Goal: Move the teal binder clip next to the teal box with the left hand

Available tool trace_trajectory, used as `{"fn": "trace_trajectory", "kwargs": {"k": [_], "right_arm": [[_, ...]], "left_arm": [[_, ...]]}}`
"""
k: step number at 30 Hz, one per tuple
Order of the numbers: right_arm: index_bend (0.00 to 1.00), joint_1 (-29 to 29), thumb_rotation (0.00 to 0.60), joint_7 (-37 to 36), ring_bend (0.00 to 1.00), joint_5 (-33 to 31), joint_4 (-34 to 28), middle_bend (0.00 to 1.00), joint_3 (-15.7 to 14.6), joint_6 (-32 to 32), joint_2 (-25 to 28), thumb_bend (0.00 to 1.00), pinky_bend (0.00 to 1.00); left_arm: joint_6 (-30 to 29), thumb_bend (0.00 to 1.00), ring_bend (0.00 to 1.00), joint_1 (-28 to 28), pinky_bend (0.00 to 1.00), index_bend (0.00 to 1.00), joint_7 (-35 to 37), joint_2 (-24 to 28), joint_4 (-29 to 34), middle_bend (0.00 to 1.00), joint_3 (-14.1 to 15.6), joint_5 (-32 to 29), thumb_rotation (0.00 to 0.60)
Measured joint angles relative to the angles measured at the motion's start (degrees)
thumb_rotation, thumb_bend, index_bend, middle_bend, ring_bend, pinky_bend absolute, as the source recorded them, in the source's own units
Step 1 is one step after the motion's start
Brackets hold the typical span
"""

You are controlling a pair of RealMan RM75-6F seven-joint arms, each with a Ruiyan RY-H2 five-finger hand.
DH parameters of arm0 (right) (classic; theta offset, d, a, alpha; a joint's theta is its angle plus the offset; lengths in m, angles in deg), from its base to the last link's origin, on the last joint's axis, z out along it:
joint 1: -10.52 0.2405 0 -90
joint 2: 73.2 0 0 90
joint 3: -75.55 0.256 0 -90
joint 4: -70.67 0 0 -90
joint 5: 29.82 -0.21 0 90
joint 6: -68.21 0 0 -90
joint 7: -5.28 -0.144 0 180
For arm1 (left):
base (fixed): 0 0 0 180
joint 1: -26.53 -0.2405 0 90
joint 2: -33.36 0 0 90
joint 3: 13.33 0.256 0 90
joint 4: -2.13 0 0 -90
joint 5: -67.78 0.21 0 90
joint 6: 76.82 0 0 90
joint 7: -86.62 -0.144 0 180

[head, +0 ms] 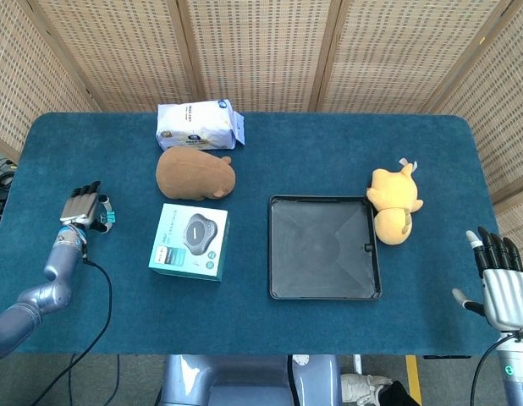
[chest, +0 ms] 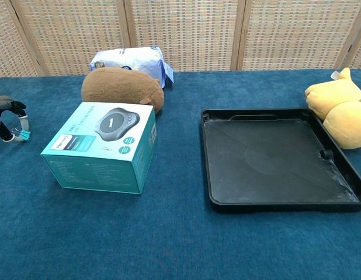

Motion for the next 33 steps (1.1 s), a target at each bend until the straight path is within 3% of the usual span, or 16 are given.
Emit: {"fn": "trace_trajectory", "kwargs": {"k": [8, 17, 21, 27, 33], "right_arm": [[0.0, -0.09, 0.6, -0.17, 0.0, 0.19, -0.34, 0.0, -0.05, 0.26, 0.28, 0.0, 0.0], [0.0, -0.18, 0.6, -0.21, 0.0, 0.42, -0.6, 0.0, -0.05, 0.61, 0.47, 0.0, 0.0], [0.0, -0.23, 0.6, -0.41, 0.0, 0.64, -0.72, 0.0, -0.12, 0.73, 0.62, 0.0, 0.0], [0.0, -0.26, 0.6, -0.56, 0.0, 0.5, -0.79, 0.0, -0.02, 0.78, 0.78, 0.0, 0.0], [0.0, -0.11, 0.6, -0.97, 0.0, -0.56, -0.38, 0.0, 0.3, 0.06, 0.86, 0.0, 0.0]], "left_arm": [[-3.52, 0.35, 0.0, -0.88, 0.0, 0.54, 1.82, 4.2, 7.54, 0.0, -0.91, 1.99, 0.6], [-12.52, 0.37, 0.0, -2.91, 0.0, 0.54, 4.92, 13.66, 26.5, 0.0, -2.83, 8.82, 0.6], [-16.31, 0.37, 0.0, -3.29, 0.0, 0.53, 4.87, 18.68, 38.35, 0.0, -3.8, 12.55, 0.6], [-18.89, 0.36, 0.0, -1.24, 0.0, 0.52, -2.18, 23.35, 52.54, 0.0, -4.67, 13.64, 0.6], [-19.63, 0.36, 0.0, 4.61, 0.0, 0.52, -14.62, 22.44, 59.21, 0.0, -4.32, 8.17, 0.6]]}}
